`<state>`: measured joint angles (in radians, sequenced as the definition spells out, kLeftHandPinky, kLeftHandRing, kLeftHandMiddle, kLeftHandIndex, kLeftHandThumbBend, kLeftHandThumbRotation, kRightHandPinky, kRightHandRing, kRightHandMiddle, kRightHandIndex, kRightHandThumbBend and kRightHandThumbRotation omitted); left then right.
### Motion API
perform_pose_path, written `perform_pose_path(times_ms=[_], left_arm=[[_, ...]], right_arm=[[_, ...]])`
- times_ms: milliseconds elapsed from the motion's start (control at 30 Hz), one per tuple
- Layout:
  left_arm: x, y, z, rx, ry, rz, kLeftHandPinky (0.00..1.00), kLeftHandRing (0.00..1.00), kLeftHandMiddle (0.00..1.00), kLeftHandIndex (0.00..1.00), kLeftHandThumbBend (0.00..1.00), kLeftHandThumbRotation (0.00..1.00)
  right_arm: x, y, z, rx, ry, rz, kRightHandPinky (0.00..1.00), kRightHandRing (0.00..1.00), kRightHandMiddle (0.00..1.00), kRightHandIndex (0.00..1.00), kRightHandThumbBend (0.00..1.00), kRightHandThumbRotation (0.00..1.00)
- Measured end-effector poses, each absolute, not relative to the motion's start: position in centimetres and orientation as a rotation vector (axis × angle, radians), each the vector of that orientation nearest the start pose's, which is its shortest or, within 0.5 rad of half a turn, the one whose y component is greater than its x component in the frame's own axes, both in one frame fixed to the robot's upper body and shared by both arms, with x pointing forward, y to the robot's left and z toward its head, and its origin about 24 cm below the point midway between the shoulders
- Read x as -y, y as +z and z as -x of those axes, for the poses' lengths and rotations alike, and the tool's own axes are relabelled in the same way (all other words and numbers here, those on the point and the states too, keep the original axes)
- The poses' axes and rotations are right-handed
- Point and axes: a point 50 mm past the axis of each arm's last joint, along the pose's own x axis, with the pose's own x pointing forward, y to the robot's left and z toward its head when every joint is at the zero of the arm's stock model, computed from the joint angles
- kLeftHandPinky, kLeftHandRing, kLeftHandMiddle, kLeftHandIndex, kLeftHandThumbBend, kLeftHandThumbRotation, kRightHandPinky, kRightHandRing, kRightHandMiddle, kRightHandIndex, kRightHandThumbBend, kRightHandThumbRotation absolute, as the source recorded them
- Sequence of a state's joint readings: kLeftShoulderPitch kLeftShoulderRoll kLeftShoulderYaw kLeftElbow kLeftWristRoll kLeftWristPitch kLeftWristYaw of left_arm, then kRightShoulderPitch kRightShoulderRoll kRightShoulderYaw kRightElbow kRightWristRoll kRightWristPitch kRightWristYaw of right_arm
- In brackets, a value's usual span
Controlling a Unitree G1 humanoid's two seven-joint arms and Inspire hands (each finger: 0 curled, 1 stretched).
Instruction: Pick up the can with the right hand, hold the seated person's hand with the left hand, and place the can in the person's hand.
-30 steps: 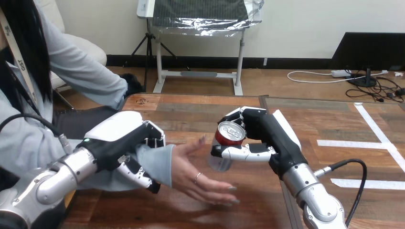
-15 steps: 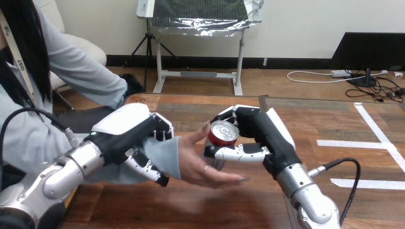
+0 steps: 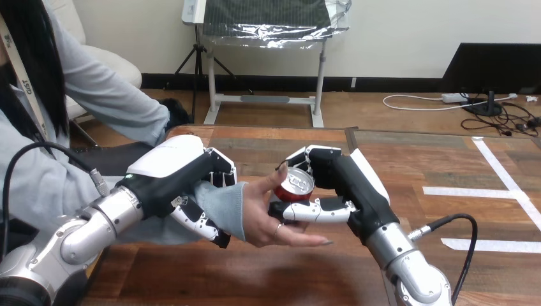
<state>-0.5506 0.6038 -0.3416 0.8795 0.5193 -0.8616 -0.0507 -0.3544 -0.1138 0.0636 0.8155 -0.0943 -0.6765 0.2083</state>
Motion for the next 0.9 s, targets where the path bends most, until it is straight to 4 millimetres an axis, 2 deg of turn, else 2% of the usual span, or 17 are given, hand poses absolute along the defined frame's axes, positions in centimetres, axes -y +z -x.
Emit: perform_pose_path(times_ms=[900], left_arm=[[-19.6, 6.0, -31.4, 0.337, -0.671, -1.093, 0.21, 0.26, 0.34, 0.36, 0.91, 0.00]], right_arm=[[12.6, 1.9, -28.3, 0.221, 0.386, 0.226, 0.32, 0.37, 0.45, 0.49, 0.78, 0.00]])
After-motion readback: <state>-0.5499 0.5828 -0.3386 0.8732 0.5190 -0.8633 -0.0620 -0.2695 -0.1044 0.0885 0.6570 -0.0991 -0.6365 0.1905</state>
